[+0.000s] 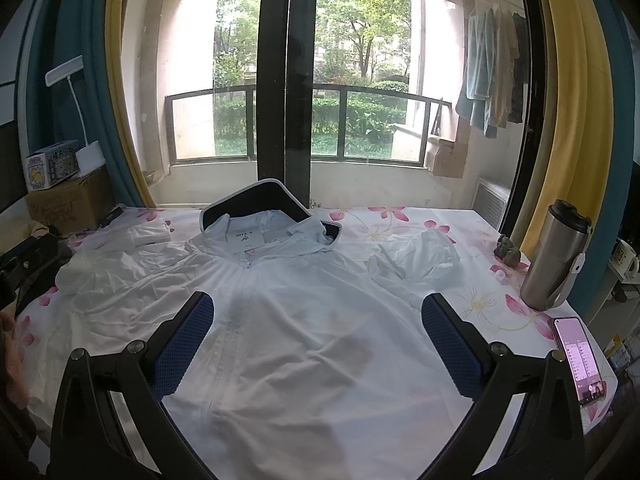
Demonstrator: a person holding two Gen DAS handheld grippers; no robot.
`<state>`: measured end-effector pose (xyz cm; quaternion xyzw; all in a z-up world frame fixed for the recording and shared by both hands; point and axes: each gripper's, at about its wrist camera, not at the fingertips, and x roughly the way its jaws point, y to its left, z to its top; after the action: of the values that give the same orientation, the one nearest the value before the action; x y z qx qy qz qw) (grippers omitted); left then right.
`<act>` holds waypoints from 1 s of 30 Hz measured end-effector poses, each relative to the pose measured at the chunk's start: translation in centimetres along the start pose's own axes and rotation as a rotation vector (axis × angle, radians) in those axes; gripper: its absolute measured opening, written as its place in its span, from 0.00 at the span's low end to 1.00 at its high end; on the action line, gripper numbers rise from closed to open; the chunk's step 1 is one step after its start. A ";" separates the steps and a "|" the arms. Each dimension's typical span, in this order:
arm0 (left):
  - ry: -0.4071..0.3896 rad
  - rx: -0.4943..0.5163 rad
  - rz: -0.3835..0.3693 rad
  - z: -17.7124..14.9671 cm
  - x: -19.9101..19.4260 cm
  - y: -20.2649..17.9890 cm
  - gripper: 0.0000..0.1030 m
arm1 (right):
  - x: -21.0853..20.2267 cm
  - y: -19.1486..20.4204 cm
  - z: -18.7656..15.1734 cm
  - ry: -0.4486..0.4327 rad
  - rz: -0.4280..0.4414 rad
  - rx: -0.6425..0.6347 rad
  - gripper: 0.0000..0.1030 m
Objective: Fold large clothes
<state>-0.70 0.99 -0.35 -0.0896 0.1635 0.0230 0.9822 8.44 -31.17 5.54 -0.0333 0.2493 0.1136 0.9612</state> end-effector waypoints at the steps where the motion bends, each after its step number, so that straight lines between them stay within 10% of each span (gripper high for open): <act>1: -0.001 -0.001 0.001 0.0 -0.1 0.0 0.90 | 0.0 0.0 0.0 0.000 0.000 -0.001 0.99; 30: 0.017 -0.026 -0.032 0.3 0.2 0.2 0.90 | 0.4 0.1 0.2 0.019 -0.004 -0.001 0.99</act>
<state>-0.43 1.26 -0.19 -0.1051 0.1699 0.0085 0.9798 8.86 -30.98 5.53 -0.0356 0.2584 0.1113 0.9589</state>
